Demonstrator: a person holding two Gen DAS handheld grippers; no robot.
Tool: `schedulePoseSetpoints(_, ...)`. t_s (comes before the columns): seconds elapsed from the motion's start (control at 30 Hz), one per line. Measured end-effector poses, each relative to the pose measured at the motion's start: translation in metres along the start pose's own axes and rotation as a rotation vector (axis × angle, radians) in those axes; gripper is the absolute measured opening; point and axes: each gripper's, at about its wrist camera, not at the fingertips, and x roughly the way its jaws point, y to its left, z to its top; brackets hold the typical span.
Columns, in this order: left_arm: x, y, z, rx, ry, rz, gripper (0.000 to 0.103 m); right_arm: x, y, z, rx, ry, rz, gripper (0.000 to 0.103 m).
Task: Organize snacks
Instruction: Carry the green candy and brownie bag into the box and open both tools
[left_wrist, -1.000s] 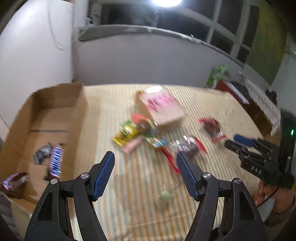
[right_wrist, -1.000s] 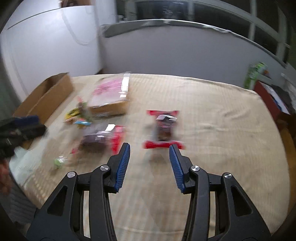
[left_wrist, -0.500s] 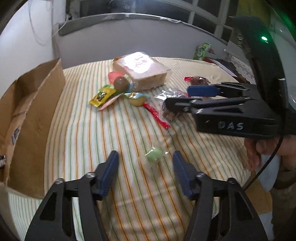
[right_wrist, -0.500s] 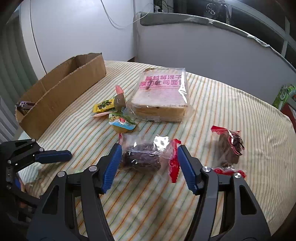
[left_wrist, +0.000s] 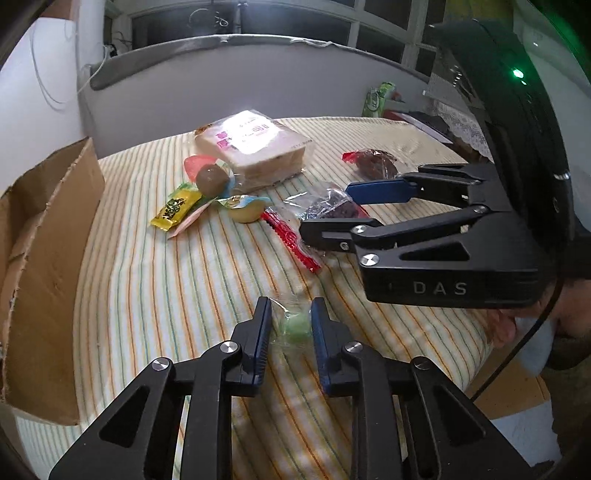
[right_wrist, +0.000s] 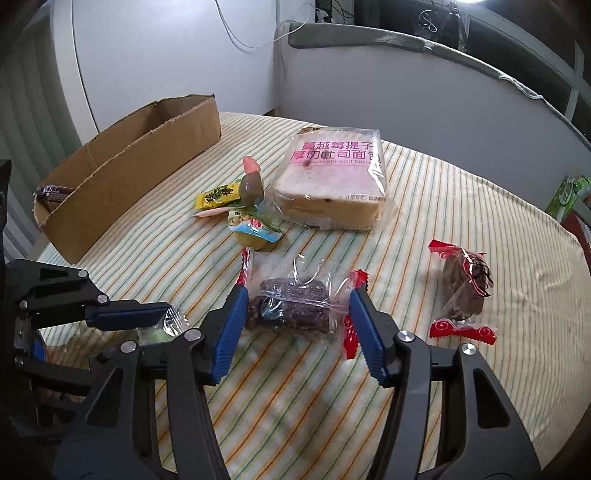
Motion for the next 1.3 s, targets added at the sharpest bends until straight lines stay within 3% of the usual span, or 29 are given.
schedulePoseSetpoints(0.13, -0.002, 0.002, 0.0, -0.02, 0.0, 0.006, 0.02, -0.009, -0.01, -0.002, 0.051, -0.024, 0.014, 0.041)
schedulePoseSetpoints(0.27, -0.002, 0.006, 0.002, -0.032, 0.004, 0.023, 0.02, -0.01, -0.013, -0.003, 0.068, -0.031, 0.022, 0.04)
schedulePoseSetpoints(0.3, -0.003, 0.007, 0.002, -0.037, 0.002, 0.027, 0.02, -0.008, -0.011, -0.003, 0.06, -0.026, 0.021, 0.044)
schedulePoseSetpoints(0.33, -0.003, 0.008, 0.003, -0.04, 0.002, 0.027, 0.02, -0.006, -0.006, -0.001, 0.037, -0.016, 0.016, 0.056)
schedulePoseSetpoints(0.43, -0.005, 0.012, 0.003, -0.053, 0.002, 0.035, 0.02, 0.001, 0.005, 0.0, 0.001, -0.001, 0.002, 0.071)
schedulePoseSetpoints(0.53, -0.009, 0.016, 0.002, -0.066, -0.006, 0.04, 0.02, 0.008, 0.011, 0.002, -0.003, 0.002, -0.031, 0.072)
schedulePoseSetpoints(0.83, -0.014, 0.026, 0.001, -0.094, -0.016, 0.038, 0.02, 0.0, 0.023, 0.0, -0.024, 0.005, -0.108, 0.052)
schedulePoseSetpoints(1.3, -0.048, 0.024, 0.016, -0.107, -0.094, 0.033, 0.02, -0.061, 0.006, 0.002, 0.049, -0.087, -0.162, 0.052)
